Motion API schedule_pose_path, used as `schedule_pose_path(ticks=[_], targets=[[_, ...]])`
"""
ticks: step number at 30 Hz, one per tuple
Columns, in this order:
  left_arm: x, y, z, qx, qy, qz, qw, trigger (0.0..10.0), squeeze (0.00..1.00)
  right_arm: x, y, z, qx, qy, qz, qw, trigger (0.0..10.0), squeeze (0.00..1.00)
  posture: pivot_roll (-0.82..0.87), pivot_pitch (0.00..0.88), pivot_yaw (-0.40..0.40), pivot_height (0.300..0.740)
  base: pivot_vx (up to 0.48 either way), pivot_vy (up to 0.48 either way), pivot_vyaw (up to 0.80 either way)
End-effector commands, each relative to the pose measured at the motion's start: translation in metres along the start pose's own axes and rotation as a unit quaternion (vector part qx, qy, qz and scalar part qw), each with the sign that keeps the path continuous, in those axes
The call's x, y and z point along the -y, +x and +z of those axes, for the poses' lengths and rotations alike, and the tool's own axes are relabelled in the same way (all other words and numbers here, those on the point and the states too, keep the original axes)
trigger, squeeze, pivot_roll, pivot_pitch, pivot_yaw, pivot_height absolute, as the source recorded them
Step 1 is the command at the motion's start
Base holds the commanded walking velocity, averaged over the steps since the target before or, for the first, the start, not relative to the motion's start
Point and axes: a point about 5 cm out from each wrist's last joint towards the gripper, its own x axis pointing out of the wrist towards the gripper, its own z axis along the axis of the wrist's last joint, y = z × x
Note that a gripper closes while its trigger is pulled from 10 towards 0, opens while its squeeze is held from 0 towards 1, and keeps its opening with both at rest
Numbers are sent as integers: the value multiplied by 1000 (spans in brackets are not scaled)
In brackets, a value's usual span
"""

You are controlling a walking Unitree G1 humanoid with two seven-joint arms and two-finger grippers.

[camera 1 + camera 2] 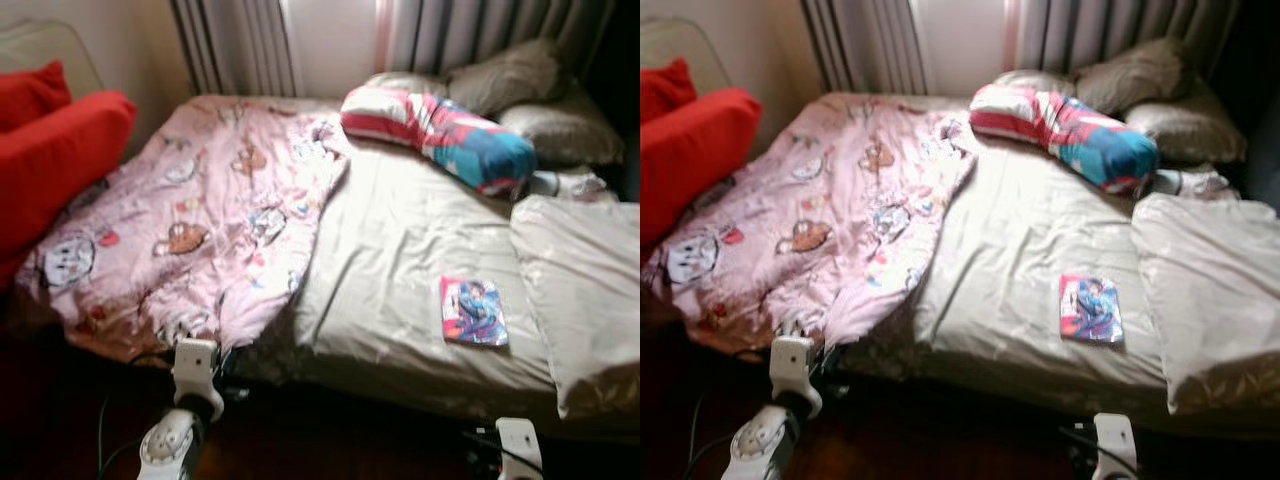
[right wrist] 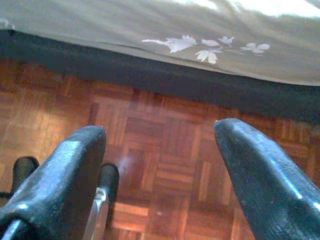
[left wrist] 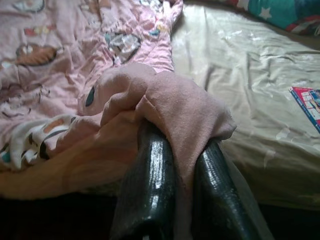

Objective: Clean up the room

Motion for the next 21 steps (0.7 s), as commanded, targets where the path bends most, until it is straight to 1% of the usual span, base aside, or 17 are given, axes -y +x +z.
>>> schedule_pose_path(ticks=[1,17,20,21], targets=[[-1,-1,-1,-7,8,-11,1000,10000,0,-2,0,-1,-5,1,6,1000,10000,0,1,54,-15,740,-277,0,0],[-2,0,-1,-9,12,-14,1000,10000,0,-2,1,0,-6,3,10,1000,10000,0,-1,52,-15,740,-302,0,0],[-2,0,0,-8,17,-10,1000,10000,0,-2,1,0,-6,3,10,1000,10000,0,0,52,-15,740,0,0,0],[-4,0,-1,-12,22,-1,1000,10000,0,-2,1,0,-6,3,10,1000,10000,0,0,52,-15,740,0,0,0]])
